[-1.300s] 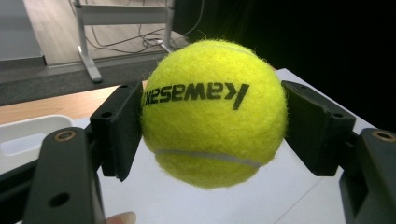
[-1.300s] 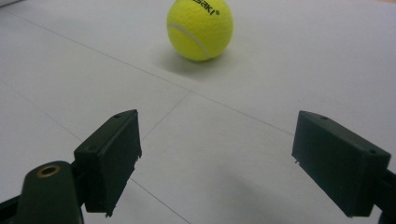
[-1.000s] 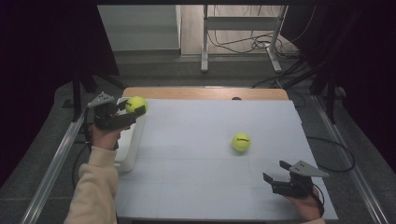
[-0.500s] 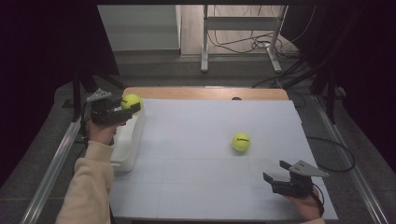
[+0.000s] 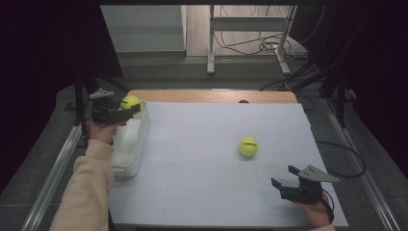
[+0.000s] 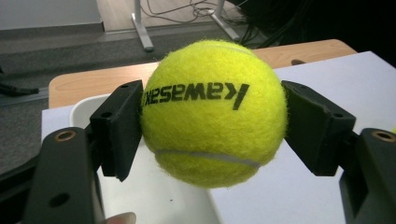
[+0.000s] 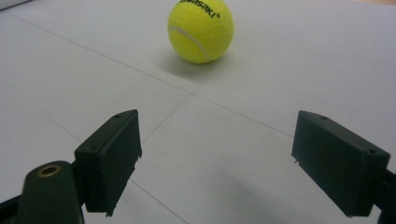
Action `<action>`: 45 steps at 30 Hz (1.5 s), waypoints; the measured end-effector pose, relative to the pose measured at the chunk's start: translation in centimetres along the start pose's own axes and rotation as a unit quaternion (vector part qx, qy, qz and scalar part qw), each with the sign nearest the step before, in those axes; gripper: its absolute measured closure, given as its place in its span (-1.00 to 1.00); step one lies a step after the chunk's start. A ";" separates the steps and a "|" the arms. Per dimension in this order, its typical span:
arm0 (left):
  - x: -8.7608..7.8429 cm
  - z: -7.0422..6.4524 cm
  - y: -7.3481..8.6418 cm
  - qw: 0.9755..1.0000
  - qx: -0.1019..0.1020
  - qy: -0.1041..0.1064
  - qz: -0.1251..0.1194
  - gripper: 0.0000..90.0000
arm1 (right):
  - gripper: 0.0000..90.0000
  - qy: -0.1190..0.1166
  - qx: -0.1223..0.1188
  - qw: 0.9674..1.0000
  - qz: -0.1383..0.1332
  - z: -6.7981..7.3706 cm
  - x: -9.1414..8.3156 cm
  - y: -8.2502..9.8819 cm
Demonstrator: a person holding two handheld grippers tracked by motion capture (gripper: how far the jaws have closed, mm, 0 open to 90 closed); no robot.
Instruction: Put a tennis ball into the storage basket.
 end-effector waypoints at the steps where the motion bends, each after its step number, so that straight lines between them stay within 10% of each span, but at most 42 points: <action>1: 0.1 0.1 0.1 1.000 0.000 -0.002 0.002 -0.42 | -0.64 0.000 0.000 1.000 0.000 0.0 0.0 0.0; 45: 2.5 2.1 1.8 0.996 0.010 -0.050 0.078 -0.42 | -0.64 -0.001 0.000 1.000 0.003 0.0 0.1 0.1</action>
Point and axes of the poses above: each handheld gripper's, and its own axes: x roughly forward along the jaws, y roughly out of its underside, z roughly to its left, the point moved 3 cm from there along x, roughly forward along the jaws, and after that the axes turned 9 degrees about -x, right-handed, at the moved point
